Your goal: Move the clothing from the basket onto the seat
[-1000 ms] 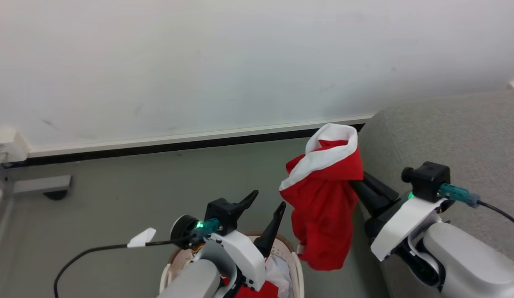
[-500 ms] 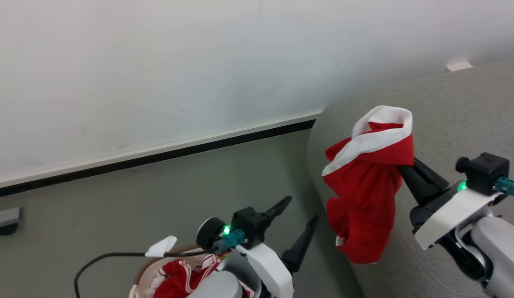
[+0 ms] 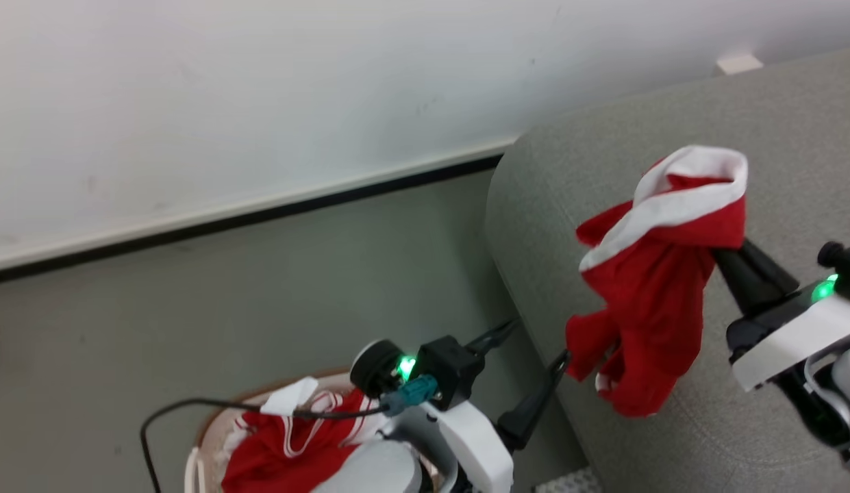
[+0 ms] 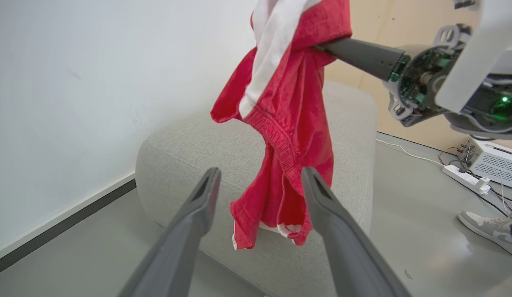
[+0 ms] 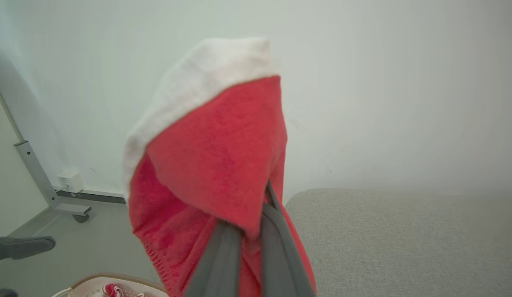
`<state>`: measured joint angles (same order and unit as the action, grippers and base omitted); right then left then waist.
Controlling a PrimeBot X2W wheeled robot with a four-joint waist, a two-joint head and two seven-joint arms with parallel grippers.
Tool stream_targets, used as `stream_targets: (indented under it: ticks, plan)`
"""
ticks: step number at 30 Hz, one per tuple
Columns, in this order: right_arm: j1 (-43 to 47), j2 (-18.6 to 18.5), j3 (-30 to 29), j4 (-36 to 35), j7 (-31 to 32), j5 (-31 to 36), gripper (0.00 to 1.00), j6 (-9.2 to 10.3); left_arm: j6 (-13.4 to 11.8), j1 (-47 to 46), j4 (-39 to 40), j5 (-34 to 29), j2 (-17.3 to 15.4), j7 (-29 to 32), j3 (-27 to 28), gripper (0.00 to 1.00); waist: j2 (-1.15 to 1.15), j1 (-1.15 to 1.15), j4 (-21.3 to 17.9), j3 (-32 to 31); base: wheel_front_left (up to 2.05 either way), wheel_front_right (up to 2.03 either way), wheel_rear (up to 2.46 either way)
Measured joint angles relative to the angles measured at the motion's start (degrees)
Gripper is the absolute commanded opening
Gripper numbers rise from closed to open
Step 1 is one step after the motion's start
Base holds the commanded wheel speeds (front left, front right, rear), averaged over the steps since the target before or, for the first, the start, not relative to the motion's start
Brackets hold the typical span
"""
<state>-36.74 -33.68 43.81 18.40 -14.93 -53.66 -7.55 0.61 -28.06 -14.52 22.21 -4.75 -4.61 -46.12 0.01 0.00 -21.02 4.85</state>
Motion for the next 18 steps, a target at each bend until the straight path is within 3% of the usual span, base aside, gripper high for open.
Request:
stream_targets:
  ticks: [8,18]
  plan:
    - [-9.5,-0.7,-11.3,2.9,1.0,3.1,0.00,0.00,1.6,-9.2,4.3,-3.8,-1.9,3.6,-0.7,1.00,0.00,0.01,1.8,10.6,0.00,0.00,0.00]
    - [-28.0,-7.2,-29.1,16.8,5.8,10.8,0.00,0.00,1.8,-16.6,7.1,-5.6,-2.9,4.6,0.6,1.00,0.00,0.03,5.7,23.8,0.00,0.00,0.00]
